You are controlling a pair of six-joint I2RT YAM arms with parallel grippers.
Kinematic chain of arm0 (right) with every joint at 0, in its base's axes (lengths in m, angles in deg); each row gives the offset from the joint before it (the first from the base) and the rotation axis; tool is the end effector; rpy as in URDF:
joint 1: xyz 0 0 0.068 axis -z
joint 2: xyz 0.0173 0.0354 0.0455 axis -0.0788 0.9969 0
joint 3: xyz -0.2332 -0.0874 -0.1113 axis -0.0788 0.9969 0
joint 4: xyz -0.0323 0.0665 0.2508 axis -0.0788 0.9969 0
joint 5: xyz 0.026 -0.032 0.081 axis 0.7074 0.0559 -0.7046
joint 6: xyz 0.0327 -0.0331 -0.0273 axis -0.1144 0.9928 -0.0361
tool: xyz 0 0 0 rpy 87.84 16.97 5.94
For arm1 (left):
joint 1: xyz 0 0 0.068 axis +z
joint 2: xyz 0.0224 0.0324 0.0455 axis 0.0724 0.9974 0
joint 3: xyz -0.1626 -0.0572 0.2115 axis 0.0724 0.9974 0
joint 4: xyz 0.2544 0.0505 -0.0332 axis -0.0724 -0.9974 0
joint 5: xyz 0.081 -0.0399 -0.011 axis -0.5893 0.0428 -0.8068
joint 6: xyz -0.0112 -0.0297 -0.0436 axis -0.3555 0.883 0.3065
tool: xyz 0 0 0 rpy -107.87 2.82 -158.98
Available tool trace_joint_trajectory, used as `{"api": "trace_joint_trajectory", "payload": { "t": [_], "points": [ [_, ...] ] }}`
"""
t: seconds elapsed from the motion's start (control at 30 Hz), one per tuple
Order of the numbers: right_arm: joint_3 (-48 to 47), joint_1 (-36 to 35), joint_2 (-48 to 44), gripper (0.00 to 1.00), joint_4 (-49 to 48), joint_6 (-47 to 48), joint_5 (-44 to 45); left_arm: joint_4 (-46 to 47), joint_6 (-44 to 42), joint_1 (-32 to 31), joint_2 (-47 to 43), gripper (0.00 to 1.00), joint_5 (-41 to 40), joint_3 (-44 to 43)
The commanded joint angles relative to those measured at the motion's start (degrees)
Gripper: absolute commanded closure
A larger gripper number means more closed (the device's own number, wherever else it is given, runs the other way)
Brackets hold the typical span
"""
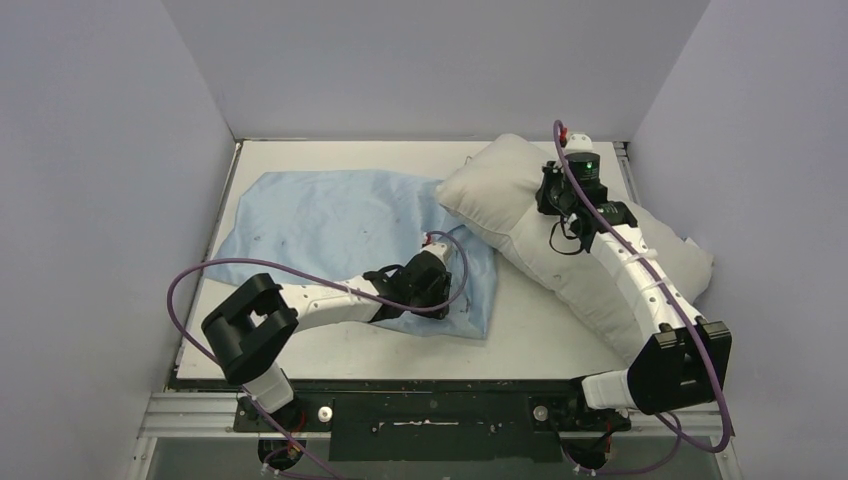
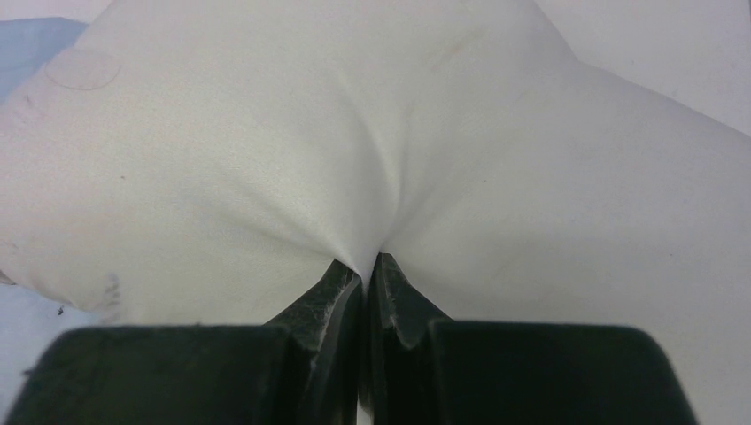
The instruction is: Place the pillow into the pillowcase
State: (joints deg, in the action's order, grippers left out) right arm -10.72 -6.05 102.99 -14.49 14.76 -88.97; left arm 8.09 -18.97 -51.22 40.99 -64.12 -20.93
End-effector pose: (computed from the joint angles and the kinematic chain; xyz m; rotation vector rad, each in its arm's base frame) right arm 0.3039 0.0579 0.3297 0.0280 2.1515 0.2762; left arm 0.1936 -0.2746 0.1783 0.3764 2.4736 -0.6020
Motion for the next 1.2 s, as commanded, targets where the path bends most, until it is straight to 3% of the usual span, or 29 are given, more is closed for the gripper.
{"api": "trace_joint_trajectory", "payload": {
  "t": [0.0,0.13,0.53,0.7,0.77,0.93,1.17],
  "points": [
    [0.7,1.5,-4.2,1.0,-5.4,-1.2,0.4,-4.4,1.6,0.0,-0.1,0.68,-3.5,1.7],
    [1.2,1.7,-4.7,1.0,-5.6,-1.5,0.1,-6.8,2.4,-0.2,-1.7,1.0,-3.6,4.5],
    [4.8,2.1,-9.2,1.0,-4.8,-3.5,1.0,-20.4,7.7,-0.3,-15.3,1.0,-13.1,9.5],
    [5.6,2.1,-9.7,1.0,-4.7,-3.8,0.9,-12.8,6.8,-0.3,-20.9,0.61,-11.2,8.8],
    [6.0,2.0,-10.1,1.0,-4.7,-4.0,0.7,-8.2,6.2,0.0,-22.1,0.51,-11.0,8.0],
    [6.8,2.1,-11.0,1.0,-4.2,-3.8,0.1,-0.7,2.7,2.2,-18.7,0.48,-10.8,2.5],
    [7.3,2.1,-13.1,1.0,-2.5,-3.6,0.0,9.1,1.4,10.8,-8.6,0.53,0.7,-1.0]
  ]
}}
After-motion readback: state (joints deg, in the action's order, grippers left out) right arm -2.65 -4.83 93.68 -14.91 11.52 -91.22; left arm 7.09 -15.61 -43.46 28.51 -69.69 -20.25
